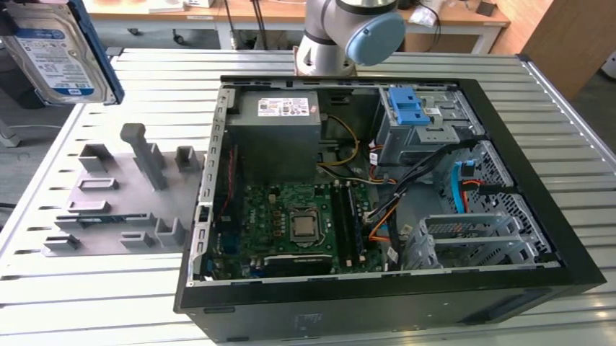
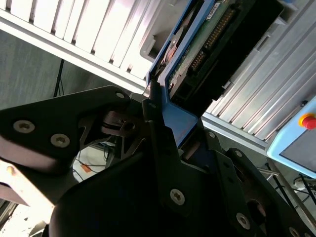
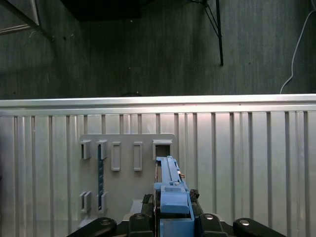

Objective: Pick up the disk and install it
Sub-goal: 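Pick up the disk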

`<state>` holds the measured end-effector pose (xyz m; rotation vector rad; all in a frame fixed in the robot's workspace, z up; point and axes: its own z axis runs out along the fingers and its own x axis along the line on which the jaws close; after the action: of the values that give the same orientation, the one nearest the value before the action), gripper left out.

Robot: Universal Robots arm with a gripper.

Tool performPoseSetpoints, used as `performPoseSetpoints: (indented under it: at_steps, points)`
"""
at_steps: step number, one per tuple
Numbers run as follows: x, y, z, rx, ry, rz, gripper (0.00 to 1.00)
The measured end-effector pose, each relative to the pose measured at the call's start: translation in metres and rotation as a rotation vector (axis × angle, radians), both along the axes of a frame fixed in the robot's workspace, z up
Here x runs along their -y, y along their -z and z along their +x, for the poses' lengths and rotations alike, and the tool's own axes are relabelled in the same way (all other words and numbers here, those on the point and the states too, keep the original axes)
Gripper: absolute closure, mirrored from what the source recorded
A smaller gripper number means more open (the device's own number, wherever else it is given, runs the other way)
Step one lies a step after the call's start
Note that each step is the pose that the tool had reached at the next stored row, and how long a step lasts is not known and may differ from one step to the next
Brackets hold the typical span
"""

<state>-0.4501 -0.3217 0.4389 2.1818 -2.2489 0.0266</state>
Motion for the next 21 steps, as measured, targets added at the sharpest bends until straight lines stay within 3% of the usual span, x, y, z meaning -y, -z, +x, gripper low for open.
performPoseSetpoints:
  at_steps: [21]
  points:
    - [-0.0013,-0.0262,0.000,0.0001,0.000,-0.0003,0.64]
